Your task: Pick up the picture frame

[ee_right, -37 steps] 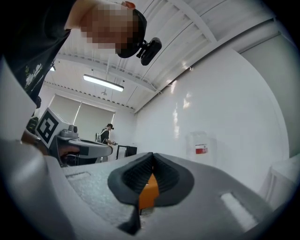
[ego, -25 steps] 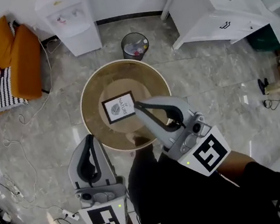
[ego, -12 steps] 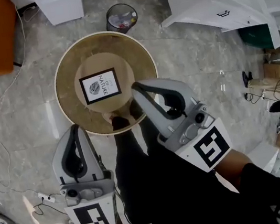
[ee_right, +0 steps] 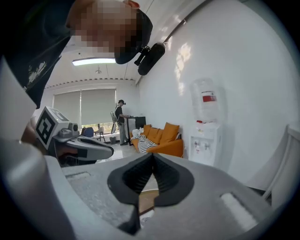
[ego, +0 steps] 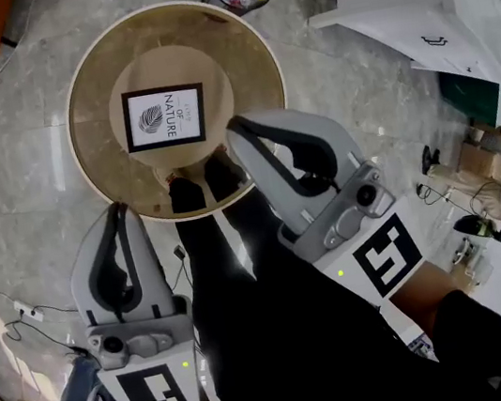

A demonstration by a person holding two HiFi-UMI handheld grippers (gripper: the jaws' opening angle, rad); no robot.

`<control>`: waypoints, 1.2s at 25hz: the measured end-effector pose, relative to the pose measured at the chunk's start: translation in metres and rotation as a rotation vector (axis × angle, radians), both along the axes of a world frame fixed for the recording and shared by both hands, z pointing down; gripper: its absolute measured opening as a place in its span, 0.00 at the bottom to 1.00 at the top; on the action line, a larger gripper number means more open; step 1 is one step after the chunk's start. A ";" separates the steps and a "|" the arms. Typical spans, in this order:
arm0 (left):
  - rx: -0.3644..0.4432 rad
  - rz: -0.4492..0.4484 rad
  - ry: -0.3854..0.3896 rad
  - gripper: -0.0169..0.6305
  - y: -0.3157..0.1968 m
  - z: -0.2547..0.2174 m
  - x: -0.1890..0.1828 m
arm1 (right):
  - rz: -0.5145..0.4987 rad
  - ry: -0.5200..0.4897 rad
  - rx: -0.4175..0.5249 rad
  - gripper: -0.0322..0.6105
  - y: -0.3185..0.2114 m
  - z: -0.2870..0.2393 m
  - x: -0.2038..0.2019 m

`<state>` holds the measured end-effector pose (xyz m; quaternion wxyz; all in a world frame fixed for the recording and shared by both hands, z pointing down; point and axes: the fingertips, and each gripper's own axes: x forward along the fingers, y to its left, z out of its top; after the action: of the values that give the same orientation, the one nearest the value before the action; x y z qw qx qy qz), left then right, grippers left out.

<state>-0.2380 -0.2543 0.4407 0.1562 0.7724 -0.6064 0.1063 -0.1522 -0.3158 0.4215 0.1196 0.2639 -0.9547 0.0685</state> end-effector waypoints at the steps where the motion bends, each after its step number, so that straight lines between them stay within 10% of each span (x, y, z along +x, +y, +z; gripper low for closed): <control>1: -0.012 -0.019 0.005 0.05 -0.002 0.012 0.000 | -0.016 0.008 -0.014 0.05 -0.002 0.011 0.000; 23: -0.525 -0.257 0.325 0.26 0.023 0.355 0.054 | -0.114 0.129 -0.207 0.05 -0.008 0.197 0.017; 30: -0.741 -0.498 0.544 0.29 0.040 0.438 0.058 | -0.125 0.122 -0.227 0.05 -0.006 0.210 0.018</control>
<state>-0.1804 -0.2145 0.8791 0.5914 0.4974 -0.6310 0.0687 -0.1342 -0.3221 0.6318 0.2103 0.1924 -0.9464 0.1522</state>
